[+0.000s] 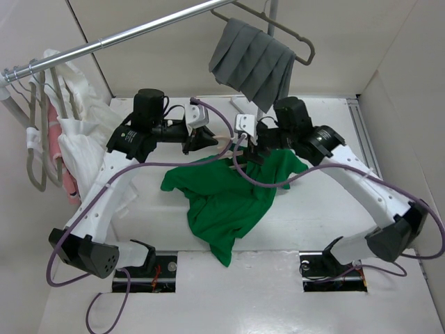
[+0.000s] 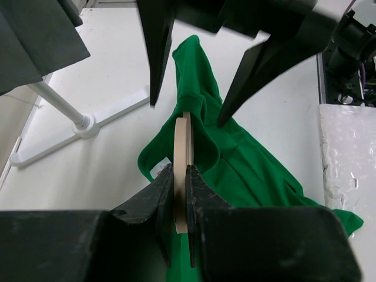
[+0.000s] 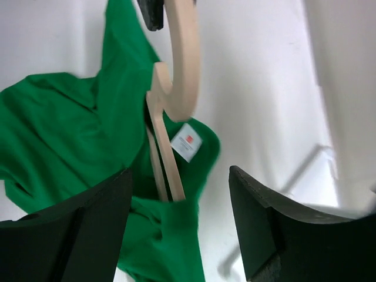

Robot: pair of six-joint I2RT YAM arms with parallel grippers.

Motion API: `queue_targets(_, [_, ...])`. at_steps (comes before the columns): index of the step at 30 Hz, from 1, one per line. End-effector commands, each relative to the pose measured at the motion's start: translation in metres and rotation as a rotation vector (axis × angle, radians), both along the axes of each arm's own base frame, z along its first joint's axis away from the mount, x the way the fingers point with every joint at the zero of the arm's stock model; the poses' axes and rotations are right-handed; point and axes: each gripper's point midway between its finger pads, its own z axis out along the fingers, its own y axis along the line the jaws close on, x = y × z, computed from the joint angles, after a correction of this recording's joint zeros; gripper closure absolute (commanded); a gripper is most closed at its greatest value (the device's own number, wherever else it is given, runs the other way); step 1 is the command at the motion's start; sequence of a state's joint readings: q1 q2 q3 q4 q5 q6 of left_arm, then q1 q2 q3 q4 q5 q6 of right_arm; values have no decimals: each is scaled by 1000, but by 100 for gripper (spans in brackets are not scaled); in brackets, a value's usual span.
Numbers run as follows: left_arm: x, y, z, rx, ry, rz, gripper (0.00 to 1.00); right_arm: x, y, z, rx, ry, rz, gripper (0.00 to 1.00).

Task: Place the t-shirt on the hanger
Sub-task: Hang the hanger with tshirt onto the clothesline

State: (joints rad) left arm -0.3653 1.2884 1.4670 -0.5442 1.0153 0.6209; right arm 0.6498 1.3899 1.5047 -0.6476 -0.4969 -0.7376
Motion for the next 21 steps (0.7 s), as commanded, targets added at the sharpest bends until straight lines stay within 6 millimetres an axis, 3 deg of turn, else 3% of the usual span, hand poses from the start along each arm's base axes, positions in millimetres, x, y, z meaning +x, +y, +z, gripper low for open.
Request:
queue_targets(1, [-14, -5, 32, -56, -96, -80, 100, -12, 24, 13, 46, -10, 151, 29])
queue_targets(5, [-18, -6, 30, -69, -78, -92, 100, 2, 41, -3, 33, 9, 161, 32])
queue_targets(8, [-15, -7, 32, -80, -70, -76, 100, 1, 48, -14, 32, 46, 192, 38])
queue_targets(14, [-16, -7, 35, -94, -53, -67, 100, 5, 48, -38, -6, 110, 164, 62])
queue_targets(18, [-17, -8, 39, -126, -38, -72, 100, 8, 46, -42, -10, 120, 136, 76])
queue_targets(21, [-19, -7, 38, -126, -37, -72, 100, 14, 42, -46, -19, 120, 101, 100])
